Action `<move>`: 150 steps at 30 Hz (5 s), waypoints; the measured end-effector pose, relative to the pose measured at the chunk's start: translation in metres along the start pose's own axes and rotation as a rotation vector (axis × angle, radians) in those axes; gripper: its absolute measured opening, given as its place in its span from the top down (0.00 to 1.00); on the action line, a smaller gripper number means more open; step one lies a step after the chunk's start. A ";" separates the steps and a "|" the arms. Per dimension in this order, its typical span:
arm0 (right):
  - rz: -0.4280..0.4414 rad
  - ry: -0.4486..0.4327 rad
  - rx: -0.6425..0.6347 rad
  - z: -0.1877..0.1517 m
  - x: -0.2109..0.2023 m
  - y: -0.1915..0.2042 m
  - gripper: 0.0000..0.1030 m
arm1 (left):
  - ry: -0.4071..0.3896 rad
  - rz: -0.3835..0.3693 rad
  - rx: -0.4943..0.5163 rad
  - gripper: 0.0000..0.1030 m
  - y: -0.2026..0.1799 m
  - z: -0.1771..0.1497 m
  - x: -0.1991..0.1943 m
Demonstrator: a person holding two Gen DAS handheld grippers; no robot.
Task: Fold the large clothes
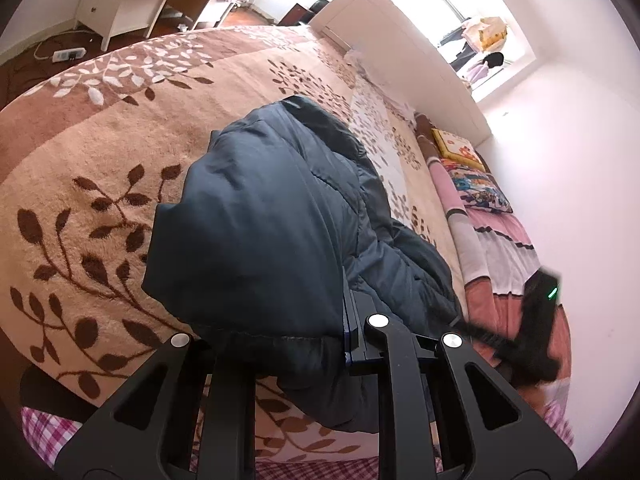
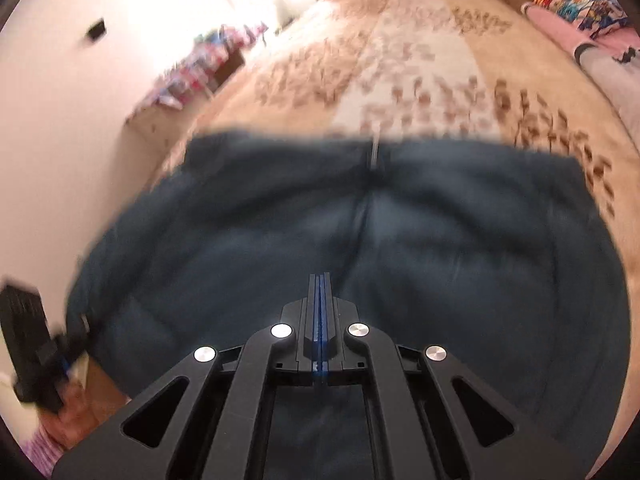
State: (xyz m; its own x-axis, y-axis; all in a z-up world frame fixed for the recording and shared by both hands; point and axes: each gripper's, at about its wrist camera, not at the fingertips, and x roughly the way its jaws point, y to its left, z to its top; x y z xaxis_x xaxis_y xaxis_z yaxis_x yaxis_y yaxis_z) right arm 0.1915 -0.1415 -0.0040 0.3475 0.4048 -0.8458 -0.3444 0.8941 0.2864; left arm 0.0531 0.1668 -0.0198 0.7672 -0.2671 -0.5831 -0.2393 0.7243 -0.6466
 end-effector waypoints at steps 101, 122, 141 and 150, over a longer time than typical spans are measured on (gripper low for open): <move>-0.015 -0.465 0.397 -0.189 -0.257 -0.170 0.99 | 0.087 -0.255 0.930 0.35 -0.323 -0.168 0.020; 0.045 -0.105 0.412 -0.169 -0.112 -0.171 1.00 | 0.432 0.130 0.798 0.39 -0.376 -0.146 0.267; 0.077 -0.080 0.476 -0.160 -0.106 -0.189 1.00 | 0.353 0.205 0.922 0.37 -0.369 -0.172 0.294; 0.074 -0.072 0.491 -0.158 -0.094 -0.195 1.00 | 0.337 0.206 0.935 0.37 -0.367 -0.175 0.296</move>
State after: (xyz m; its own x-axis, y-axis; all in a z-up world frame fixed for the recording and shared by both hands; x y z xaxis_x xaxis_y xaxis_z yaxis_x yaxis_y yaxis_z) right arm 0.0885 -0.3845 -0.0511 0.4033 0.4671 -0.7868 0.0749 0.8401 0.5372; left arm 0.2638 -0.2890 -0.0408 0.5212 -0.1417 -0.8416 0.3248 0.9449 0.0420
